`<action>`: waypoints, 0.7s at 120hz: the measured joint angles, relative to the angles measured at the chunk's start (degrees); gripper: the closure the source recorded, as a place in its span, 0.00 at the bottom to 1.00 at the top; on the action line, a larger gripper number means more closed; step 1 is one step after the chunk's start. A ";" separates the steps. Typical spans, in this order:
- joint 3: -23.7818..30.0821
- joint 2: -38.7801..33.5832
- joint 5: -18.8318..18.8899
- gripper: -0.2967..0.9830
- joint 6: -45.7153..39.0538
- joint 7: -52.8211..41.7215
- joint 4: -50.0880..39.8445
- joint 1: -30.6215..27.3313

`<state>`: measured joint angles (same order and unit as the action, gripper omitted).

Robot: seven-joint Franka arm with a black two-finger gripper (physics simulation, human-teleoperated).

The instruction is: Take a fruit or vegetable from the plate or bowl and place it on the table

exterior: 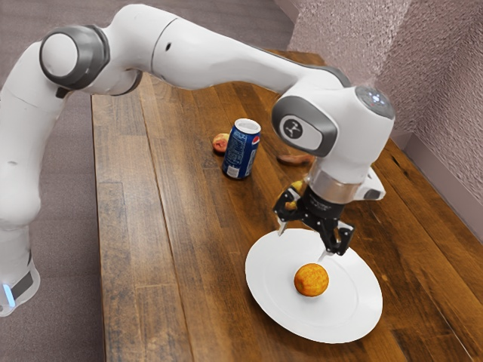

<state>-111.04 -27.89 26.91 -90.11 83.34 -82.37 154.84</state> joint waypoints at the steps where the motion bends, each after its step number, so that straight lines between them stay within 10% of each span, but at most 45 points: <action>1: -0.32 -0.18 0.01 0.23 -0.02 -0.05 0.16 0.49; 84: -6.77 -4.86 1.87 0.23 -1.06 -3.26 1.23 3.31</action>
<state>-117.80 -32.75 28.78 -91.17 80.08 -81.14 158.15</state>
